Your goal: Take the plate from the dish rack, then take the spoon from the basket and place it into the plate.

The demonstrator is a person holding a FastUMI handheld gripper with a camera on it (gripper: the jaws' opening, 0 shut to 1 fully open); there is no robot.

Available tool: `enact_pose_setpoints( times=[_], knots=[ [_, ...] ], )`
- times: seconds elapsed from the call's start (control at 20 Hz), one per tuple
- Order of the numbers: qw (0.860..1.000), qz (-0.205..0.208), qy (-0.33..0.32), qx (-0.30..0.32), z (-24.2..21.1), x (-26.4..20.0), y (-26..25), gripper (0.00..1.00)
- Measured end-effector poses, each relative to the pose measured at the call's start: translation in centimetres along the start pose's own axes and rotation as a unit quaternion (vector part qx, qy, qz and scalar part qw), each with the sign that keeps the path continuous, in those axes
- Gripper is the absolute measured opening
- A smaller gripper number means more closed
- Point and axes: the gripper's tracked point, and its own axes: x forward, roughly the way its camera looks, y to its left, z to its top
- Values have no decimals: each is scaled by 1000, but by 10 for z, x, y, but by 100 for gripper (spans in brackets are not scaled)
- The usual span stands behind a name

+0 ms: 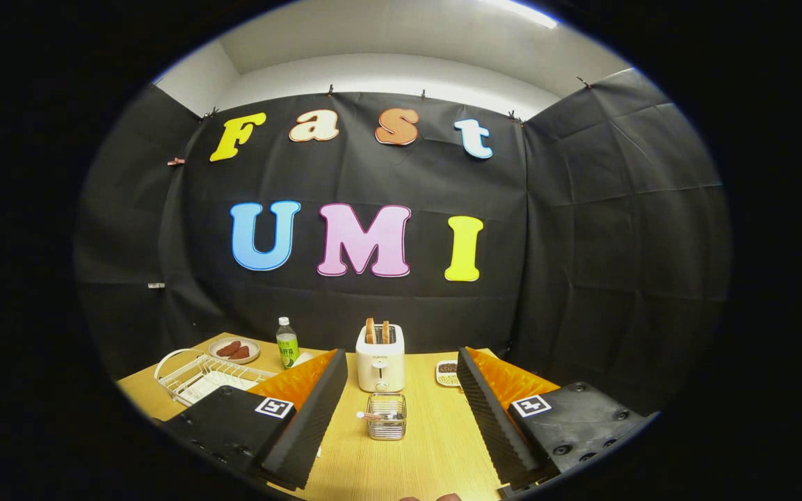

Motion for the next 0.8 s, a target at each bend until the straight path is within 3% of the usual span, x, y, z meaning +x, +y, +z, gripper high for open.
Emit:
enact_pose_setpoints(
  times=[0.55, 0.8],
  knots=[
    [1000, 13, 11, 1, -6, 4, 18, 97],
    [999, 43, 31, -8, -8, 26, 41, 97]
  ],
)
